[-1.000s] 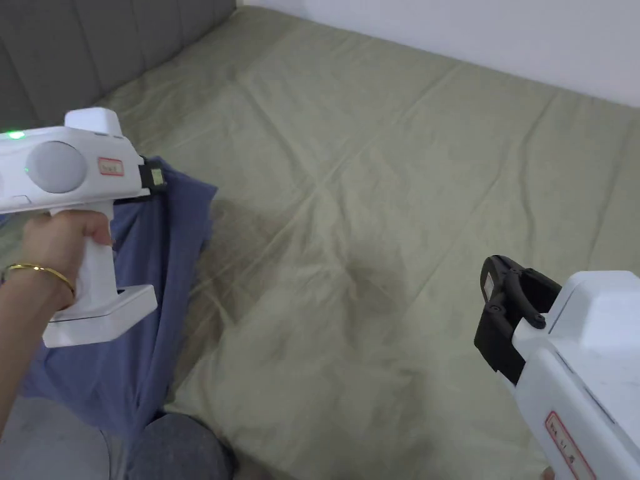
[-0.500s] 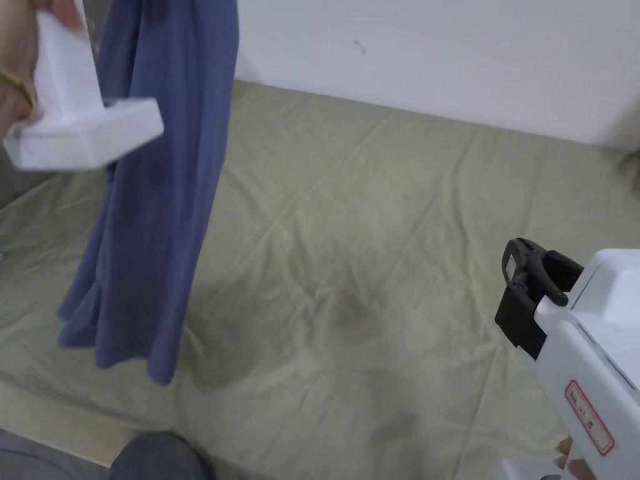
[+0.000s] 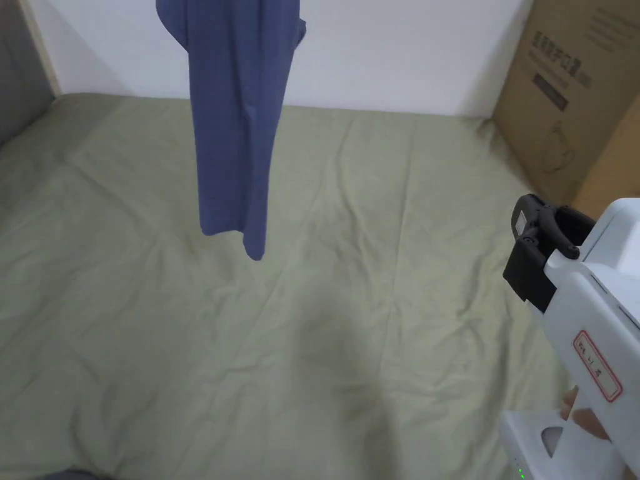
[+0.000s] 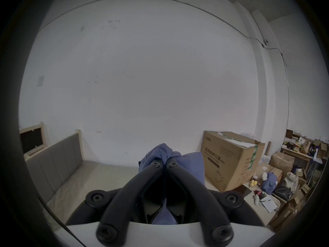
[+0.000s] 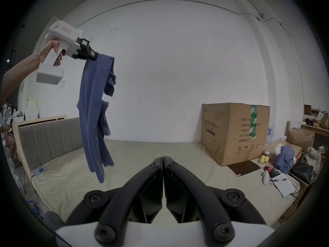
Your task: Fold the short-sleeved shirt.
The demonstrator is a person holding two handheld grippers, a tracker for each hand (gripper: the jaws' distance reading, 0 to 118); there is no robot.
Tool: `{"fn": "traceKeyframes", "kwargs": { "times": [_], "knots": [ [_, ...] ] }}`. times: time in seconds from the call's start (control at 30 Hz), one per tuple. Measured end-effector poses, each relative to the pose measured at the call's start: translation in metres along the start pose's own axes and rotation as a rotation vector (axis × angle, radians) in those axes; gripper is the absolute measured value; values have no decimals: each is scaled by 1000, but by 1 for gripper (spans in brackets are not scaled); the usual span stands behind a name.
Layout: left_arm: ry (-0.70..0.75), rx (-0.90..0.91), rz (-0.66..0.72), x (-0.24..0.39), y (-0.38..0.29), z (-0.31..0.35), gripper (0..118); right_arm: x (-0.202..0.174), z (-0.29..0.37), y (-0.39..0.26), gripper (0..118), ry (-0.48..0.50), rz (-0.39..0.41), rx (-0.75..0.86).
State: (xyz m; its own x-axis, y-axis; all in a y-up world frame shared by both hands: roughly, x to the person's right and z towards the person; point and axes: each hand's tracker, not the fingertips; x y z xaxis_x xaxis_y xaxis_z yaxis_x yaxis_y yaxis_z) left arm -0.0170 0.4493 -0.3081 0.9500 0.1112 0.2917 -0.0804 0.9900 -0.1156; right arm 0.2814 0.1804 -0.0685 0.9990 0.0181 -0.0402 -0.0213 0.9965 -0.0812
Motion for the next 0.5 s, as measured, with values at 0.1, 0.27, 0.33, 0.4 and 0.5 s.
{"fn": "traceKeyframes", "kwargs": {
  "times": [0.1,0.27,0.33,0.4,0.5],
  "knots": [
    [-47,-75,21,22,-33,-23,0,11,8,-4,0,-30,-3,-5],
    [-92,-283,21,55,-133,-63,0,23,16,-13,0,-71,-23,-22],
    [-106,-382,5,63,-183,-74,0,24,17,-16,0,-82,-19,-34],
    [-85,-485,1,71,-232,-83,0,26,16,-19,0,-85,-13,-43],
    [-64,-641,-34,83,-310,-80,0,27,12,-24,0,-82,-22,-59]
  ]
}}
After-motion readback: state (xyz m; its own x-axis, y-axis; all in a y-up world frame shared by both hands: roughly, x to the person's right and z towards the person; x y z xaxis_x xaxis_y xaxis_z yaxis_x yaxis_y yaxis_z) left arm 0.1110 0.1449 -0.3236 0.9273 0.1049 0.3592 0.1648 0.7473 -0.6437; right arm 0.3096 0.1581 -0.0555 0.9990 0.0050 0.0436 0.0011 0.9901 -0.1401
